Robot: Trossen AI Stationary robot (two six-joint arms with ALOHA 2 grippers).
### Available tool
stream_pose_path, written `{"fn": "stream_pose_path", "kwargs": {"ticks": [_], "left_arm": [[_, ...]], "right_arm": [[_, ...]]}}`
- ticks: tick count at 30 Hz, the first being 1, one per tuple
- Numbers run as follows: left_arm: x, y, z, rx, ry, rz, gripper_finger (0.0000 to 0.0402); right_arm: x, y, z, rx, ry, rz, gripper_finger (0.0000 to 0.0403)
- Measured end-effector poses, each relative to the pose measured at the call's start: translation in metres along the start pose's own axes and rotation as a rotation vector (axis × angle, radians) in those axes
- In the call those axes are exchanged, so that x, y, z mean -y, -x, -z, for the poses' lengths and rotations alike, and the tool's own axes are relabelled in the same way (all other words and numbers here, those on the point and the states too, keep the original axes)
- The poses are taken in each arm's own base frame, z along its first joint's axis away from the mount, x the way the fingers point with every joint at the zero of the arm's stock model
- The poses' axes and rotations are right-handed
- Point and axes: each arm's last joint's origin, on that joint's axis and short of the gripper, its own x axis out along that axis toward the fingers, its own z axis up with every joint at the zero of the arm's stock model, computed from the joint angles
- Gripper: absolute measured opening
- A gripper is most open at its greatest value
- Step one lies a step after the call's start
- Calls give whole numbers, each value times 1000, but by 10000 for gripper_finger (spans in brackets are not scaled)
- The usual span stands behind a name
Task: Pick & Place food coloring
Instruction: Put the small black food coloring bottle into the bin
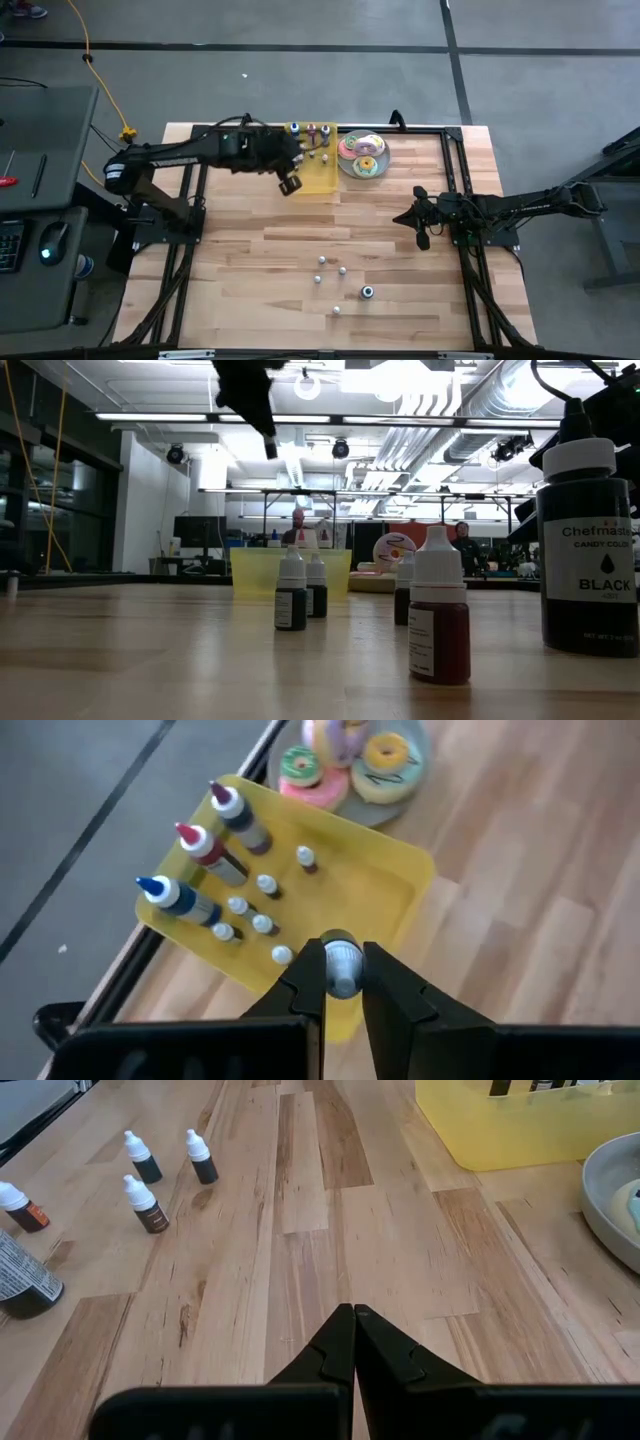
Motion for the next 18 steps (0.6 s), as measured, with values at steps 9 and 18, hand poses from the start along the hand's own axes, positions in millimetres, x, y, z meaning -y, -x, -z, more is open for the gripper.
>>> {"fn": "stream_pose_path", "kwargs": {"ticks": [9, 18], "left_arm": [[-32, -53, -10, -73, 126, 6, 30], [-52, -102, -28, -168, 220, 36, 30]], "right_arm": [[0, 0, 0, -1, 0, 1, 0], [0, 0, 0, 1, 0, 0, 0]]}}
